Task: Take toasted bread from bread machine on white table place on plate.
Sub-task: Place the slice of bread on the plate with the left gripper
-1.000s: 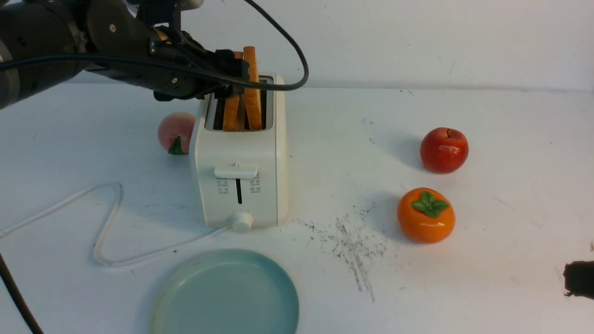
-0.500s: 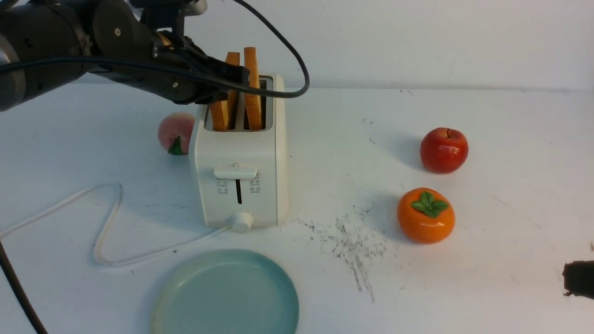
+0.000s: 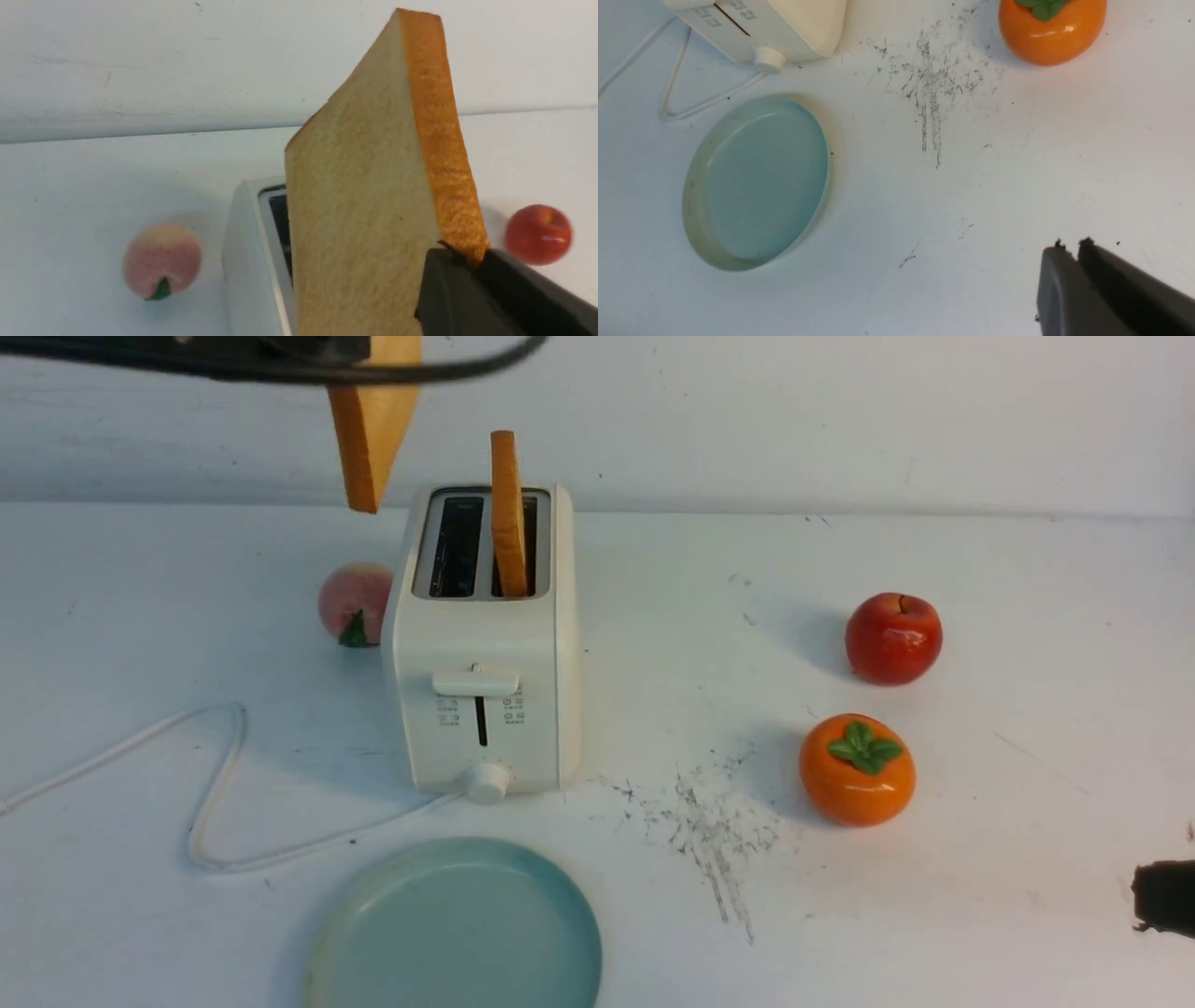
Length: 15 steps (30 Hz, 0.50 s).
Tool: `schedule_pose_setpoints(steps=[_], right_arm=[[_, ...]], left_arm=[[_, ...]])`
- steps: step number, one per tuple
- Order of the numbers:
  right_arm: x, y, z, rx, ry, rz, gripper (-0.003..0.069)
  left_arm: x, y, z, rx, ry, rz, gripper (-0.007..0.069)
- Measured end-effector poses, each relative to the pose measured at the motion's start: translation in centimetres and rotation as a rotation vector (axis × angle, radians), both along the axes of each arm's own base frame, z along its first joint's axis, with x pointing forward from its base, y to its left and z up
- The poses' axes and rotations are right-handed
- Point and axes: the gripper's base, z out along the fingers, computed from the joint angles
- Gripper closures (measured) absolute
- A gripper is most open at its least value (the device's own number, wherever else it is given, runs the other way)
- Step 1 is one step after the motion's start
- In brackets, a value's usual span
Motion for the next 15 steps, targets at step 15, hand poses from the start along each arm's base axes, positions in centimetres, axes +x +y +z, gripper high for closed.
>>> schedule_pose_setpoints(steps=[15], right_arm=[[0.0,0.0,0.0,0.000,0.001,0.000,0.0594]], left_arm=[[-5.9,-0.2,-8.0,0.092,0.494,-0.225,0.0586]])
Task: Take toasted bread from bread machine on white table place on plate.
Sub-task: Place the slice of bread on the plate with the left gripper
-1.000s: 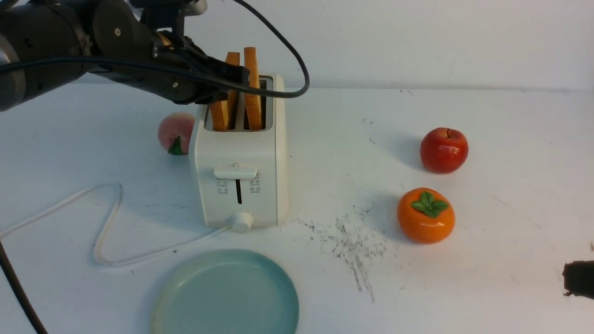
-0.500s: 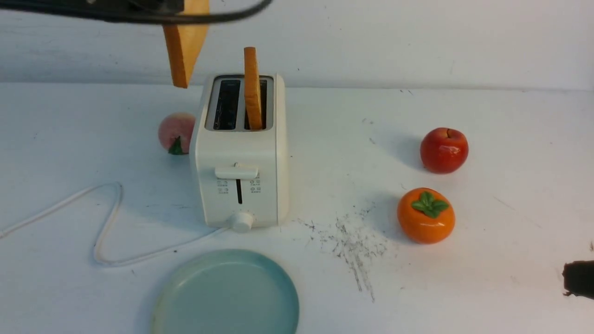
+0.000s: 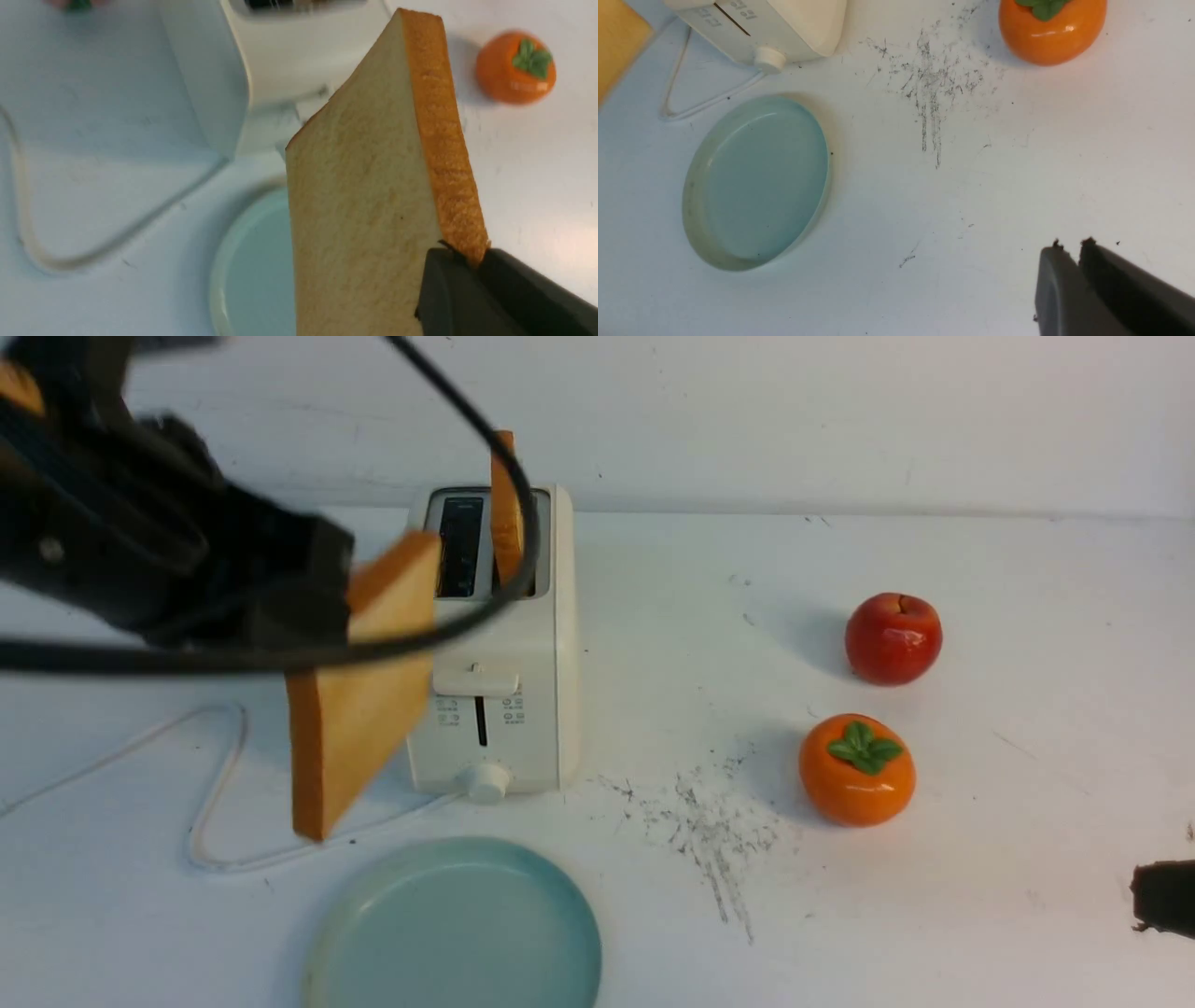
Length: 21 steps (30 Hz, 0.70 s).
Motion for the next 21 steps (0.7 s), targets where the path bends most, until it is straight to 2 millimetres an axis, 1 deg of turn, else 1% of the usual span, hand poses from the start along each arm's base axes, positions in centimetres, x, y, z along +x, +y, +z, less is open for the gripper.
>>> schedule_pose_setpoints(steps=[2,5,6,9,12,13,15,18,21], right_arm=[[0.0,0.0,0.0,0.000,0.003,0.002,0.0594],[0.0,0.0,0.0,0.000,0.003,0.002,0.0589],[0.0,0.0,0.0,0.000,0.003,0.002,0.0587],[0.0,0.1,0.0,0.007,0.003,0.002,0.0585],[0.0,0.1,0.0,0.013,0.003,0.003,0.0582],[0.0,0.1,0.0,0.015,0.003,0.003,0.0579],[0.0,0.1,0.0,0.015,0.003,0.003,0.0578],[0.0,0.1,0.1,0.018,0.003,0.003,0.0574],[0.0,0.1,-0.1,0.022,0.008,0.003,0.0573]], left_arm=[[-0.5,-0.4,-2.6,-0.028,0.084,-0.040,0.0586],[-1.2,-1.1,-5.1,-0.092,0.126,-0.118,0.0586],[-1.3,-1.3,-5.5,-0.110,0.124,-0.133,0.0586],[-1.2,-1.6,-6.5,-0.153,0.089,-0.137,0.0586],[-0.9,-1.5,-7.2,-0.178,0.055,-0.094,0.0586],[-0.8,-1.4,-7.8,-0.180,0.040,-0.062,0.0586],[-0.8,-1.3,-8.3,-0.180,0.036,-0.042,0.0586],[-0.9,-1.0,-9.5,-0.175,0.045,-0.008,0.0586],[-1.1,-1.1,-9.7,-0.196,0.060,0.003,0.0586]])
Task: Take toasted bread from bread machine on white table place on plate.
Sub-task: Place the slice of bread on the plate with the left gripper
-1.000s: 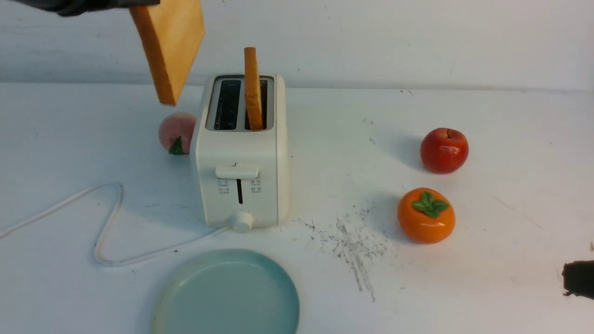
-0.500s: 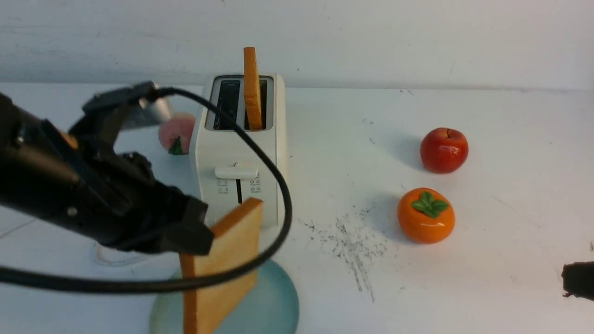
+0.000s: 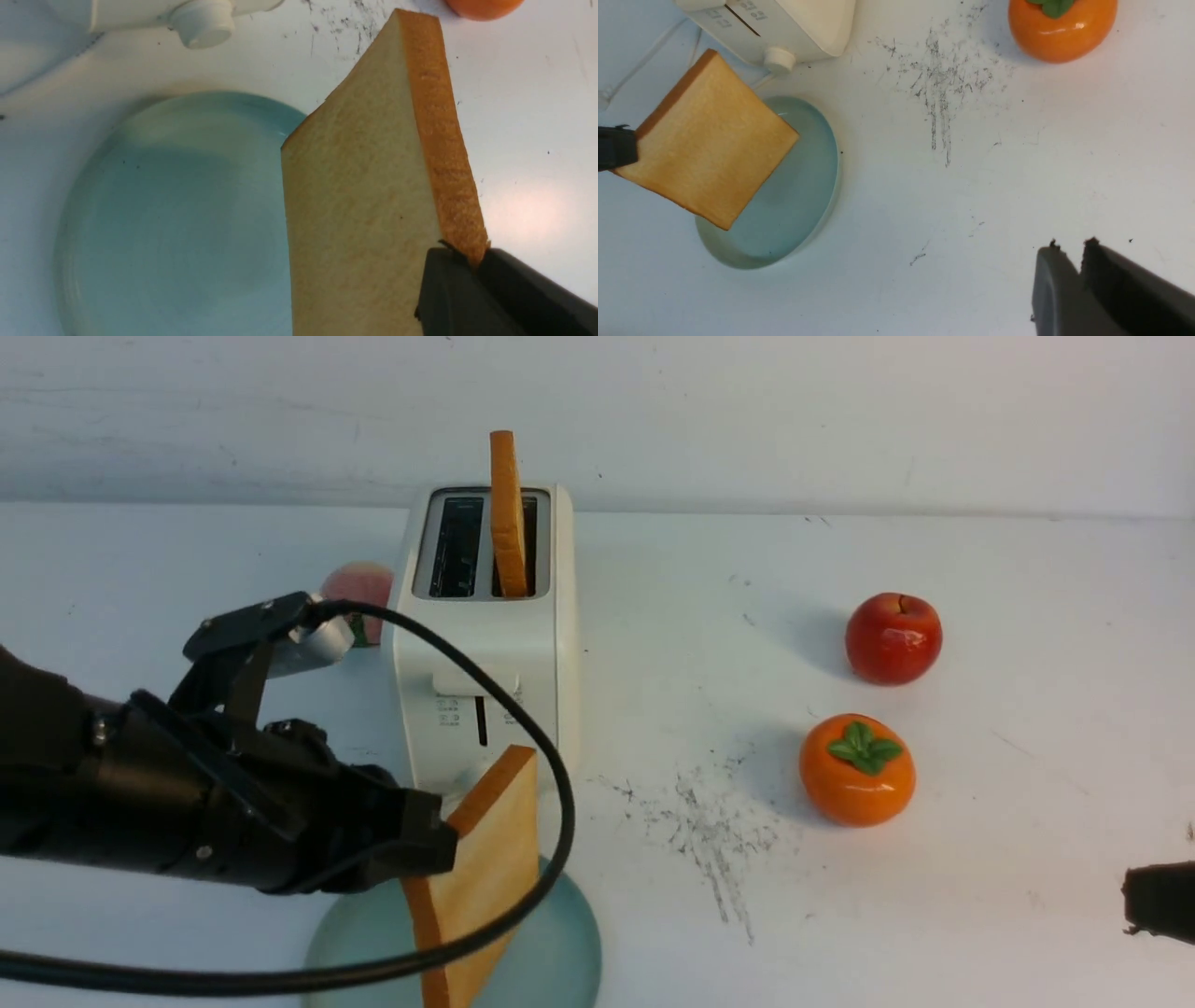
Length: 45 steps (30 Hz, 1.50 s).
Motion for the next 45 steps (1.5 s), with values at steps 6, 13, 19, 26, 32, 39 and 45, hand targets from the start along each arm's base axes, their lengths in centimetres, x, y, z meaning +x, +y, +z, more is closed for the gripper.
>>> schedule_pose_setpoints(steps=[6,13,19,26,32,39,45], right_arm=[[0.0,0.0,-0.1,0.000,0.004,0.001,0.0573],[0.0,0.2,0.0,0.034,0.004,0.002,0.0573],[0.0,0.2,0.1,0.039,0.004,0.002,0.0573],[0.0,0.2,0.1,0.041,0.006,0.003,0.0571],[0.0,0.2,0.0,0.041,0.007,0.003,0.0562],[0.0,0.2,0.0,0.041,0.007,0.003,0.0558],[-0.1,0.3,0.0,0.041,0.008,0.005,0.0557]], left_arm=[[0.1,-0.3,0.3,-0.089,0.020,0.048,0.0586],[1.0,-0.6,-1.2,-0.072,0.080,0.049,0.0586],[2.1,-0.5,-2.4,-0.049,0.084,0.096,0.0586],[2.7,-0.8,-4.0,-0.039,0.154,0.089,0.0586],[3.0,-1.0,-4.6,-0.029,0.192,0.070,0.0586],[2.9,-1.0,-4.7,-0.020,0.191,0.063,0.0552],[2.8,-0.6,-4.8,0.058,0.157,0.023,0.0444]])
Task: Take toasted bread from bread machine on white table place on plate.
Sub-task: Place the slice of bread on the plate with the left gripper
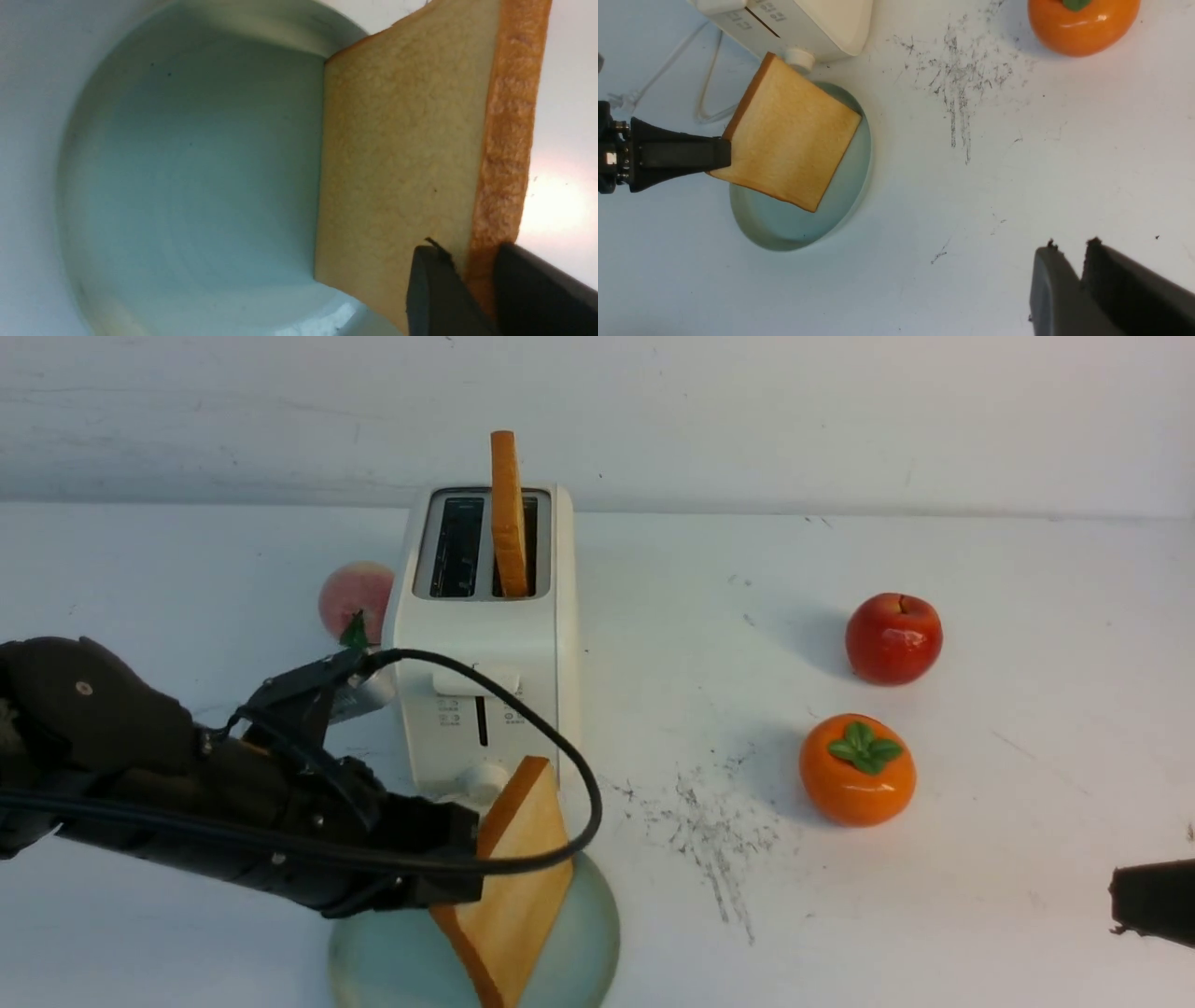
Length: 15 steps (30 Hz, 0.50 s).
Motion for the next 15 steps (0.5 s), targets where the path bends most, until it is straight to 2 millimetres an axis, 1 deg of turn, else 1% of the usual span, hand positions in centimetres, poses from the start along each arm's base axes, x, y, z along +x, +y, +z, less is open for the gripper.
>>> schedule_pose_setpoints(steps=[2,6,10,15], right_arm=[[0.0,0.0,0.0,0.001,0.002,0.001,0.0554],[0.0,0.0,0.0,0.001,0.002,0.002,0.0553],[0.0,0.0,0.0,0.001,0.002,0.002,0.0553],[0.0,0.0,0.0,0.005,0.002,0.002,0.0553]], left_arm=[[-0.2,0.3,-0.4,0.058,0.002,-0.029,0.0405],[-0.6,0.8,-0.1,0.104,-0.012,-0.033,0.0379],[-1.6,1.7,1.8,0.152,-0.076,-0.008,0.0375],[-2.7,2.7,3.4,0.216,-0.117,0.014,0.0373]])
